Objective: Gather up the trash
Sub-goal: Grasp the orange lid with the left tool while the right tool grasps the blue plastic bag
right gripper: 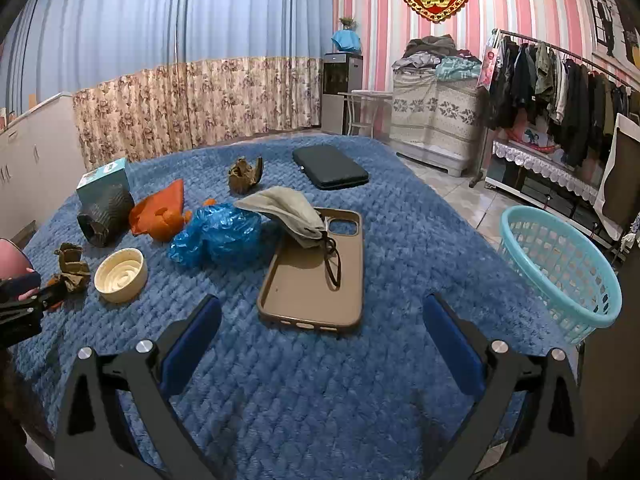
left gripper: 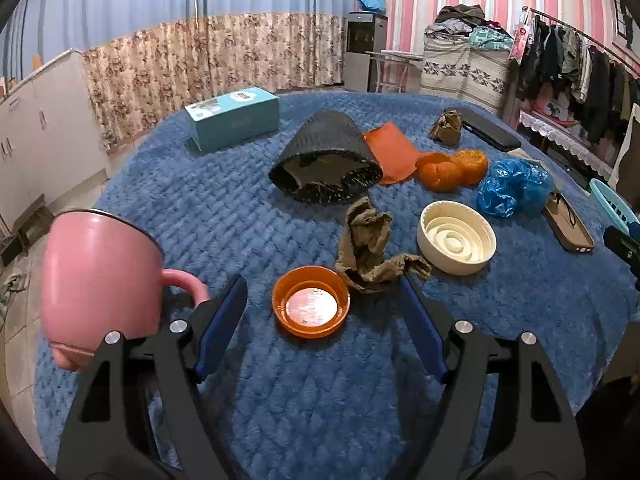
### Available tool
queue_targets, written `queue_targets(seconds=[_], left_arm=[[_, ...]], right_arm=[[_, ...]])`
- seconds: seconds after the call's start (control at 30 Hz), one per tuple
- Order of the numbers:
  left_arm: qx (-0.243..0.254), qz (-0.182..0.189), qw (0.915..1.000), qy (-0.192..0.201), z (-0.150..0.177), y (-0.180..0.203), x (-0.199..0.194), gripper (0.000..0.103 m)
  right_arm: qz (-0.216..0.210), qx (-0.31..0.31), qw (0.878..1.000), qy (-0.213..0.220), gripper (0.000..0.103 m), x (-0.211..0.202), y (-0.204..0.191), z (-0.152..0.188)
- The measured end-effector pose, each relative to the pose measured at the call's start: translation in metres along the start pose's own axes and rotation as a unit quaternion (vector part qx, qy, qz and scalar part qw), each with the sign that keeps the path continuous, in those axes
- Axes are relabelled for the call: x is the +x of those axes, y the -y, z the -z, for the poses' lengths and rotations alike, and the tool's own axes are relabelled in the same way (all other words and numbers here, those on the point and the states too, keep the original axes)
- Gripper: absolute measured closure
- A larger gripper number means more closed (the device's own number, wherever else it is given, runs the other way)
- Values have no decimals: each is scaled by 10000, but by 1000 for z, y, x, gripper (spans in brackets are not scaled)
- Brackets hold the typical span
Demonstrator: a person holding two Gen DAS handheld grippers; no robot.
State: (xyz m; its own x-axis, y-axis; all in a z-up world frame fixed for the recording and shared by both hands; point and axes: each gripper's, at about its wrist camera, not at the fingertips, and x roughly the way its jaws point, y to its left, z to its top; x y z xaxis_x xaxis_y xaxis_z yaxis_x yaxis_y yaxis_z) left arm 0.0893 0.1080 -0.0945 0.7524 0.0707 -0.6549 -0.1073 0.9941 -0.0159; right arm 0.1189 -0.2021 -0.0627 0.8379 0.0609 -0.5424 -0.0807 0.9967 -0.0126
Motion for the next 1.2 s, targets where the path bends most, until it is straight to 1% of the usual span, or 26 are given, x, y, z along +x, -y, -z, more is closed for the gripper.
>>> queue_targets(seconds=[0.03, 0.1, 0.13, 0.17, 0.2, 0.27, 0.37, 0.5, 0.6, 0.73, 0.87, 1.07, 1.2], left_arm=[[28, 25, 10000, -33, 0, 1, 2, 32], [102, 102, 9998, -134, 1, 4, 6, 44], [132, 58, 9998, -157, 3, 5, 7, 45], [157, 24, 9997, -169, 4, 6, 8, 49], [142, 27, 9997, -197, 5, 5, 10, 51], [-24, 127, 9996, -233, 4, 0, 12, 54], [-123, 198, 9994, -265, 1, -4, 14, 63], [-105, 257, 9994, -220, -1, -3, 12, 63], [-10, 153, 9999, -42, -3, 0, 4, 63], [90, 43, 9996, 265, -15, 0, -11, 63], [44, 18, 9987, 505, -29, -4, -23, 63], [-64, -26, 9984, 560, -37, -10, -19, 63], [-81, -19, 9982, 592, -41, -12, -17, 63]], right_arm=[[-2, -15, 10000, -8, 4, 1, -1, 0], [-9, -40, 10000, -33, 4, 1, -1, 0], [-8, -47, 10000, -39, 4, 2, -1, 0], [-8, -47, 10000, -39, 4, 2, -1, 0], [-8, -44, 10000, -39, 4, 2, -1, 0], [-9, -49, 10000, -51, 4, 2, -1, 0], [-8, -78, 9999, -68, 4, 3, -2, 1], [-26, -94, 9999, -88, 4, 3, -2, 1], [-60, -93, 9999, -114, 4, 4, -2, 0], [-125, -115, 9998, -127, 4, 7, -5, -2], [-211, -237, 9995, -94, 4, 12, -13, -10], [-456, -310, 9985, -11, 4, 27, -30, -36], [-604, -499, 9968, -159, 6, 47, -49, -43]])
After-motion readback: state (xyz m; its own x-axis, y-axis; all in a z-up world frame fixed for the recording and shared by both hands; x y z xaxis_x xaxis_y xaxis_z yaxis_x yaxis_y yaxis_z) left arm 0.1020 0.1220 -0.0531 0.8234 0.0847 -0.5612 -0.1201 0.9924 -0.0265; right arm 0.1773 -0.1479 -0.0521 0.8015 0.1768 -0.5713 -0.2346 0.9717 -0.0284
